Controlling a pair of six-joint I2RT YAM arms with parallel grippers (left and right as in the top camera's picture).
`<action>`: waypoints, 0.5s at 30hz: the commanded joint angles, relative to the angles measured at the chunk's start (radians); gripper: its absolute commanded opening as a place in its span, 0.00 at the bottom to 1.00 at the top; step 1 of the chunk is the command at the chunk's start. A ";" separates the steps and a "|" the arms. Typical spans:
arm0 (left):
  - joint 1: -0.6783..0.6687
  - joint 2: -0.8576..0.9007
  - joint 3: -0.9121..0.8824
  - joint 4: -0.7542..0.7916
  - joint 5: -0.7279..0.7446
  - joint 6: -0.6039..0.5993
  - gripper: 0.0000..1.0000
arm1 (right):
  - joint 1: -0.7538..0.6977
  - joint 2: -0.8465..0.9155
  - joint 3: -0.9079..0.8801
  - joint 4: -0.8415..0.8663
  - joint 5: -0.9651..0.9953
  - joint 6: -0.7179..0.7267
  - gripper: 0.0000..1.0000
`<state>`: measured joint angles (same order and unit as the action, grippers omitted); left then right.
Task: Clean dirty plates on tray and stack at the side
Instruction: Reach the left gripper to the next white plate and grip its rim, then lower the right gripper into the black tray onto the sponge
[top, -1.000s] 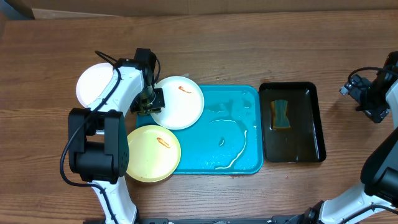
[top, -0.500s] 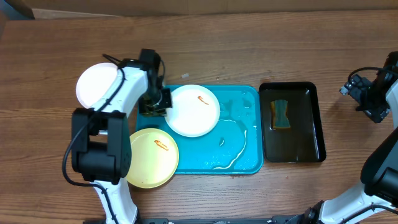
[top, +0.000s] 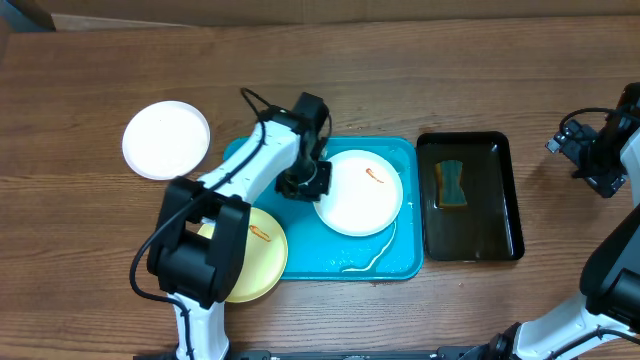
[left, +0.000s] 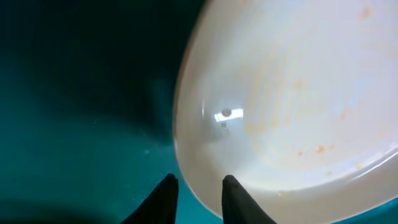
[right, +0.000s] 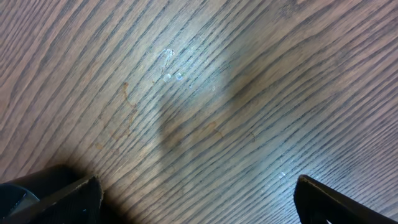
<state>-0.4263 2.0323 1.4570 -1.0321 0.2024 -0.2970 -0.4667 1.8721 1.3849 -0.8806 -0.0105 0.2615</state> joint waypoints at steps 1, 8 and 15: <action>0.006 0.016 0.029 -0.040 -0.022 0.002 0.31 | 0.001 -0.010 -0.006 0.005 0.009 0.004 1.00; 0.011 0.016 0.061 -0.053 -0.023 -0.018 0.34 | 0.001 -0.010 -0.006 0.006 0.010 0.004 1.00; -0.011 0.016 0.037 -0.034 -0.120 -0.079 0.33 | 0.001 -0.009 -0.006 0.005 0.010 0.004 1.00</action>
<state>-0.4221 2.0331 1.4998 -1.0779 0.1535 -0.3244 -0.4667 1.8721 1.3849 -0.8810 -0.0101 0.2615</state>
